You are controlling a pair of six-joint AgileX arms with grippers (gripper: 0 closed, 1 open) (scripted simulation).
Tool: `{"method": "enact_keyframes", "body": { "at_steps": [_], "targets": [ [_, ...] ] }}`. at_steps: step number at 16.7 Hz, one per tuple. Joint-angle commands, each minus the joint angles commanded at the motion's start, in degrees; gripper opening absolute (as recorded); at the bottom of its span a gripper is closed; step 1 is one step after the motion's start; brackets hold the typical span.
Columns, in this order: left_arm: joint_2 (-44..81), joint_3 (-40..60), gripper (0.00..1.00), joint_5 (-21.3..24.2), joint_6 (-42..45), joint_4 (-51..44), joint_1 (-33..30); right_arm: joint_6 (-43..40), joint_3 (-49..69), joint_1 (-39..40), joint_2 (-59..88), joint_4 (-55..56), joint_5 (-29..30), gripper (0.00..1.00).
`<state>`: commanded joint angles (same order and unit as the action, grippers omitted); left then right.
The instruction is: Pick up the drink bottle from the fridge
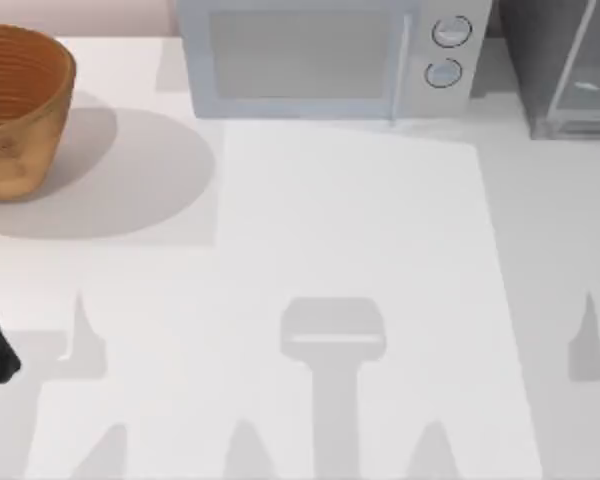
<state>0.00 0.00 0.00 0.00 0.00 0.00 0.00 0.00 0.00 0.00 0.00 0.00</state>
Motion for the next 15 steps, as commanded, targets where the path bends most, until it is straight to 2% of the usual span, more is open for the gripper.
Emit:
{"method": "enact_keyframes", "body": {
  "at_steps": [4,7,10,15],
  "targets": [
    [0.0,0.0,1.00,0.0,0.0,0.0,0.0,0.0,0.3,-0.6,1.8,1.8,-0.7,1.00],
    [0.0,0.0,1.00,0.0,0.0,0.0,0.0,0.1,1.4,-3.2,9.0,9.1,-3.3,1.00],
    [0.0,0.0,1.00,0.0,0.0,0.0,0.0,0.2,2.9,-7.1,21.7,21.2,-7.1,1.00],
    [0.0,0.0,1.00,0.0,0.0,0.0,0.0,0.5,5.3,-15.2,50.8,46.2,-14.6,1.00]
  ]
}}
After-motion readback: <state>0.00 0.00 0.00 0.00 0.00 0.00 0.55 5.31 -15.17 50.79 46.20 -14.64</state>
